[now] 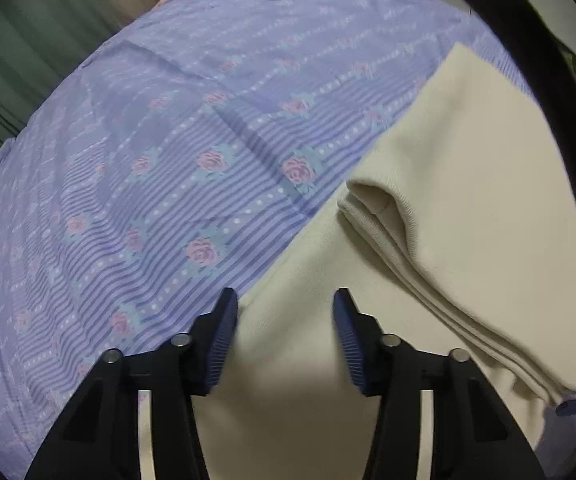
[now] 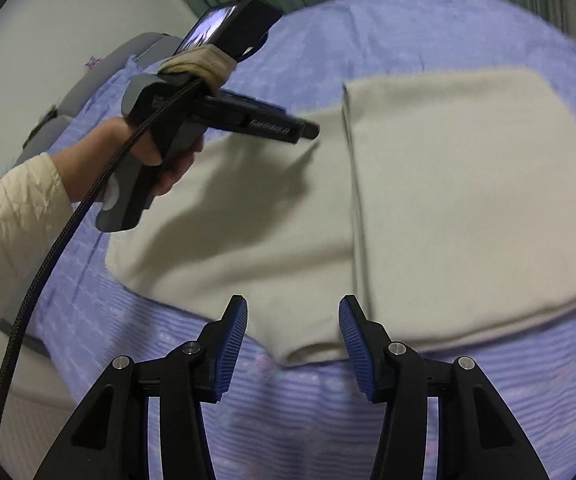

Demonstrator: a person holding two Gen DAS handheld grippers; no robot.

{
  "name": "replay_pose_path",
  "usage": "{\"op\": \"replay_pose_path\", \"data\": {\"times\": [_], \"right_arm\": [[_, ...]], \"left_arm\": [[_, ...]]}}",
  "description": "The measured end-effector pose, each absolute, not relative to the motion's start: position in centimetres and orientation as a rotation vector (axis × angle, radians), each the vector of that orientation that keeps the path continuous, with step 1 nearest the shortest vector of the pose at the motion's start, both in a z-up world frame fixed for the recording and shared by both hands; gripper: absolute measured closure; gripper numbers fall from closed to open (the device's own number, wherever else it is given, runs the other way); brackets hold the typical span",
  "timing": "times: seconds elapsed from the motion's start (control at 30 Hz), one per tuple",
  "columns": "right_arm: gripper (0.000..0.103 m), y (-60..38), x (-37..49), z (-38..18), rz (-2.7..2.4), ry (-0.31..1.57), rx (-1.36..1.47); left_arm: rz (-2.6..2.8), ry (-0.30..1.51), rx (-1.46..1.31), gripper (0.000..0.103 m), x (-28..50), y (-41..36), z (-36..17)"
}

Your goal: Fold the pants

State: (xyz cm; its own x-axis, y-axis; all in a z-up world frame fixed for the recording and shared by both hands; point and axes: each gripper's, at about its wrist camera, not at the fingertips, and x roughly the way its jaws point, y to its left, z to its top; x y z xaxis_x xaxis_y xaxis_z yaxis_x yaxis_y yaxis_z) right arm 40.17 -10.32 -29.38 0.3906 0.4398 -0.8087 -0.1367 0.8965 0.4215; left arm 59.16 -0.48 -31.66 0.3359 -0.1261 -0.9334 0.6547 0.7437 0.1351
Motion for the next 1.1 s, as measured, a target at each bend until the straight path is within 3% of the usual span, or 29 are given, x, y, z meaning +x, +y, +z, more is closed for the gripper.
{"op": "replay_pose_path", "data": {"times": [0.03,0.07,0.3,0.57,0.67,0.73,0.8,0.97,1.1], "right_arm": [[0.053,-10.3,40.3,-29.5,0.365,1.115,0.318],[0.053,-10.3,40.3,-29.6,0.366,1.115,0.322],[0.053,-8.6,39.7,-30.2,0.411,1.106,0.289],[0.058,-8.0,40.4,-33.7,0.401,1.225,0.315],[0.058,-7.8,40.3,-34.0,0.397,1.242,0.291],[0.058,-7.5,40.3,-33.9,0.394,1.253,0.267],[0.058,-7.3,40.1,-33.1,0.402,1.252,0.246],[0.057,-8.4,38.7,-27.9,0.420,1.171,0.233],[0.040,-9.0,37.2,-22.5,0.457,1.056,0.126]], "left_arm": [[-0.538,1.128,0.553,0.090,58.9,-0.6,-32.2],[-0.533,1.143,0.539,0.095,59.1,-0.6,-32.6],[-0.413,1.028,0.482,0.096,59.0,-0.1,-29.9],[-0.342,1.093,0.405,0.092,60.9,0.1,-33.3],[-0.299,1.068,0.398,0.077,61.0,0.4,-32.8],[-0.235,1.023,0.365,0.051,60.4,1.6,-31.0],[-0.183,0.980,0.333,0.038,59.7,2.9,-28.8],[-0.047,0.903,0.208,0.032,53.9,8.0,-21.7],[0.074,0.840,0.016,0.014,46.4,12.2,-17.5]]}}
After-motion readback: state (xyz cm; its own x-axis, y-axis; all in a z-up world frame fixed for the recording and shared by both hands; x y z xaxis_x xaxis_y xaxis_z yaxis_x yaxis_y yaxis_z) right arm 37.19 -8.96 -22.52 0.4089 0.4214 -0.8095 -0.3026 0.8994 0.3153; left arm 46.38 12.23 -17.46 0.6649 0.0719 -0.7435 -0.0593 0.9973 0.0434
